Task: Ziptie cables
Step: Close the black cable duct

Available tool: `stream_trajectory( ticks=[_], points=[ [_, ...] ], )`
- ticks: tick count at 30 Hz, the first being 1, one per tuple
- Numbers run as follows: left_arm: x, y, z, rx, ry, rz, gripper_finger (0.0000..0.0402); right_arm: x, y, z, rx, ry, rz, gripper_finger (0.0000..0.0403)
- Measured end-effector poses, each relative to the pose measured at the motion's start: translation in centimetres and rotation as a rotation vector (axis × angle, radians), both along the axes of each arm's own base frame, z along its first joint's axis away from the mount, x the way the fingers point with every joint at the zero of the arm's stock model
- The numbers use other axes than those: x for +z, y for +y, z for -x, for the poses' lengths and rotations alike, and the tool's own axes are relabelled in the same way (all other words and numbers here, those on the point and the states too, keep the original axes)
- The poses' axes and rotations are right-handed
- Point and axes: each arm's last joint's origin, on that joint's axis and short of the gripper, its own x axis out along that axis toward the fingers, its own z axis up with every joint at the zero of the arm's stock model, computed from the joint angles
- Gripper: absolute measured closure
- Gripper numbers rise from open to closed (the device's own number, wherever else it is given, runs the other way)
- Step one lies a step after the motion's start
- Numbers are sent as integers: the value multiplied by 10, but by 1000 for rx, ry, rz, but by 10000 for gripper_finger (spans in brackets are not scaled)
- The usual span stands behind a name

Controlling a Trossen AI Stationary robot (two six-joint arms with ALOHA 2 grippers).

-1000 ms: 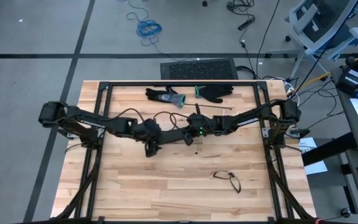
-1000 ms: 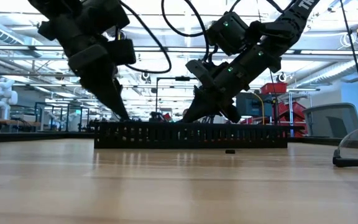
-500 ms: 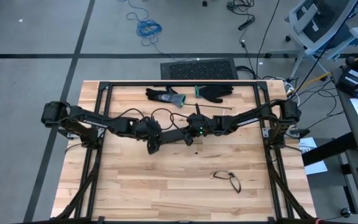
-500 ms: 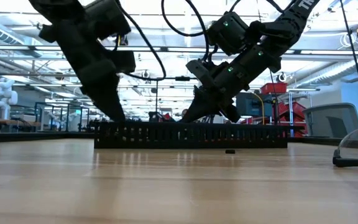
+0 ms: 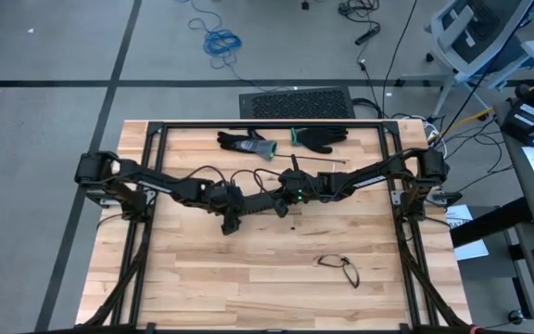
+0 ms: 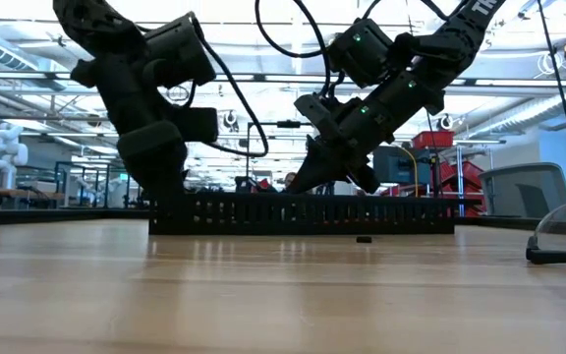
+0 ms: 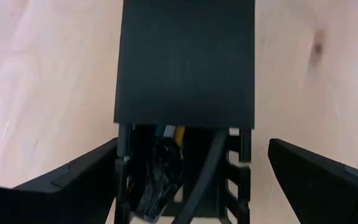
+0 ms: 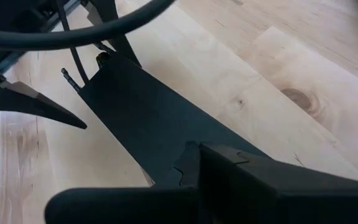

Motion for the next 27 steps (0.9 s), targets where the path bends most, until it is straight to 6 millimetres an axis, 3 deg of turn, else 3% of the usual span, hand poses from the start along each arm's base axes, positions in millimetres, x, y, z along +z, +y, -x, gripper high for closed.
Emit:
stream_trajectory(
  ticks=[10, 20, 27],
  points=[
    [-3, 2, -1, 13, 6, -62, 15, 0, 0, 0, -1, -3, 0, 403],
    [-4, 2, 1, -19, 32, -64, 86, 0, 0, 0, -1, -4, 0, 403],
    [-5, 1, 3, -53, 52, -57, 96, 0, 0, 0, -1, -5, 0, 403]
  ],
)
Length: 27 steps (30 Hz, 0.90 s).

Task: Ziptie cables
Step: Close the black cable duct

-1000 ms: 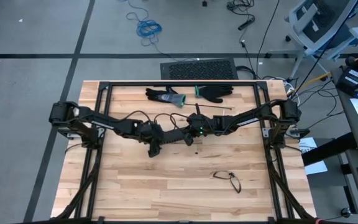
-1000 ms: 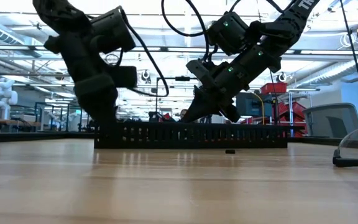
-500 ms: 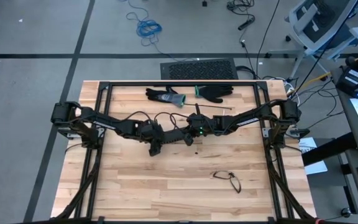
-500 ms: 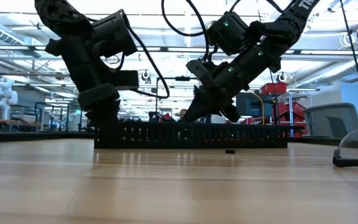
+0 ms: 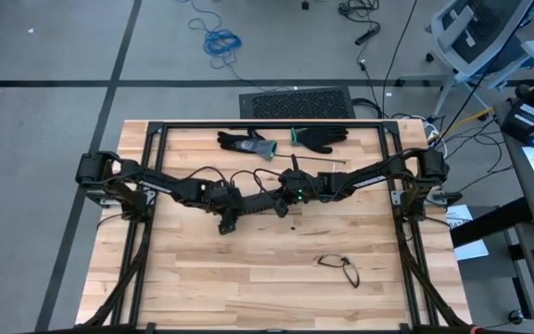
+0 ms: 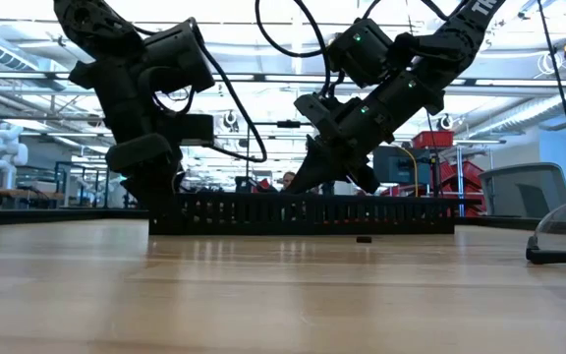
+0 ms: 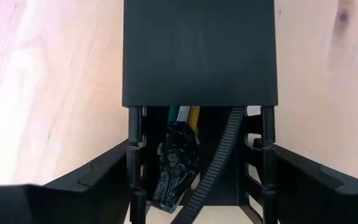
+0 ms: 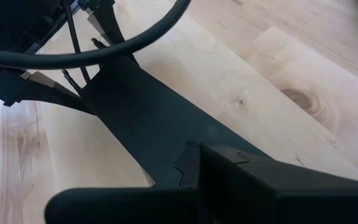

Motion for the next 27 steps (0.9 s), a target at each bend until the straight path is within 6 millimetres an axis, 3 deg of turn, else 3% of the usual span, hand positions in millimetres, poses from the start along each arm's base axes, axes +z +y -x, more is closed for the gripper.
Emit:
stream_trajectory(
  ticks=[5, 17, 27],
  points=[
    [-8, 0, 8, 25, -4, 16, 96, 0, 0, 0, 0, 0, 0, 403],
    [-2, 0, 13, 20, -20, 2, 98, 0, 0, 0, 0, 0, 0, 403],
    [-1, 0, 13, 5, -29, -18, 167, 0, 0, 0, -2, -2, 1, 403]
  ],
)
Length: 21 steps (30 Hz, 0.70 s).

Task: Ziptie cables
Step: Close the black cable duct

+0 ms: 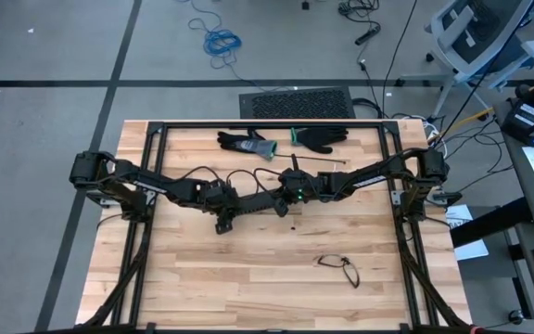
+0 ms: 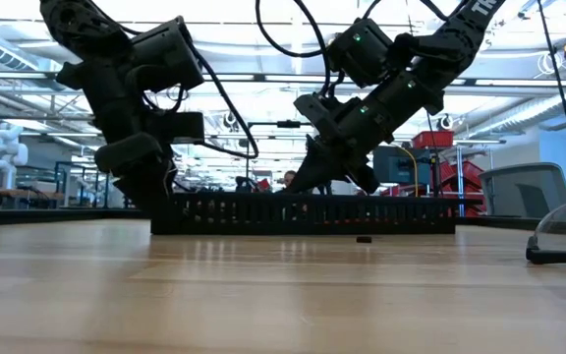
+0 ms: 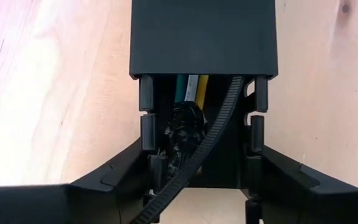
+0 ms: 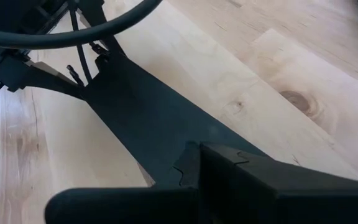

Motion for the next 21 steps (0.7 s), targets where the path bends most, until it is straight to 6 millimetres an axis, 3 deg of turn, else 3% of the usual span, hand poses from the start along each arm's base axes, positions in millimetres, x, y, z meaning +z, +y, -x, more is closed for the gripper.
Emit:
stream_trajectory(
  ticks=[7, 14, 21],
  points=[
    [0, 0, -1, 3, -8, -5, 172, 6, 0, -4, 3, -72, 5, 403],
    [1, 0, -1, 4, -8, -4, 173, 26, -12, -7, 77, -212, -3, 403],
    [0, 0, -1, 5, -7, -4, 163, 44, -16, 14, 37, 117, 54, 403]
  ],
)
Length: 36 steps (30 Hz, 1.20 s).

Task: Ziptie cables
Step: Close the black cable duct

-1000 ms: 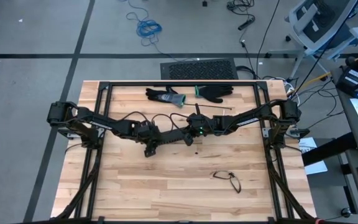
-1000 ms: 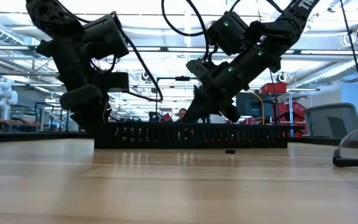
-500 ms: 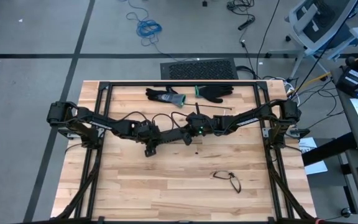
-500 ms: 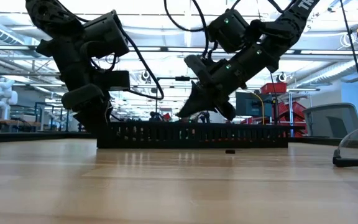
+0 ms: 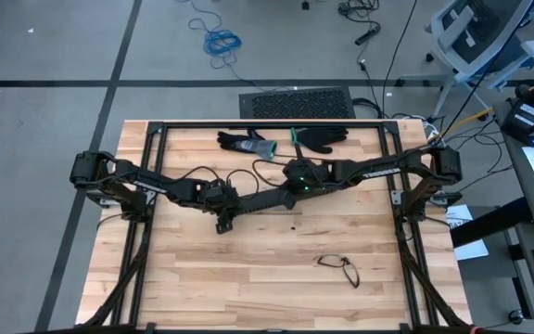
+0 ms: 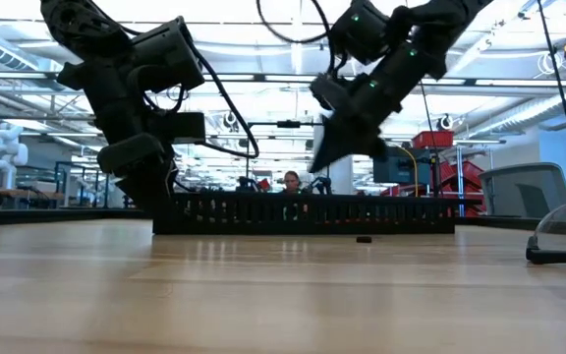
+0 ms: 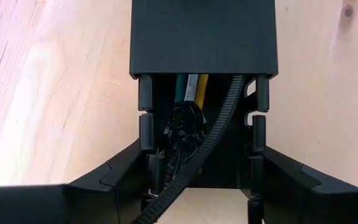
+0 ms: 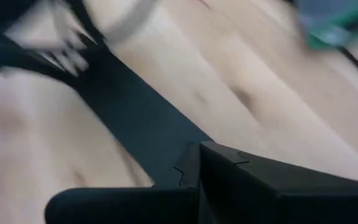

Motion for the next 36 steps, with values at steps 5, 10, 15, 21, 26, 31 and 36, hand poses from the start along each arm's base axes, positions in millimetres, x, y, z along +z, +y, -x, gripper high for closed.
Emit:
stream_trajectory(
  ticks=[5, 10, 15, 21, 26, 31, 36],
  points=[
    [0, 0, 0, 1, 1, 1, 161, -4, 0, 10, -6, 179, 29, 403],
    [0, 0, 0, 1, 1, 1, 160, -9, -1, 13, -31, 235, 45, 403],
    [0, 0, 0, 1, 1, 1, 160, -13, -1, 11, -31, 248, 46, 403],
    [0, 0, 1, 5, 7, 3, 159, -40, 3, -5, -10, 251, 34, 403],
    [0, 0, 1, 5, 6, 2, 159, -58, 10, -26, 24, 129, 8, 403],
    [0, 0, 1, 3, 6, 1, 159, -62, 11, -34, -1, 39, -48, 403],
    [0, 0, 1, 1, 6, 0, 159, -61, 11, -37, -13, -13, -67, 403]
  ],
)
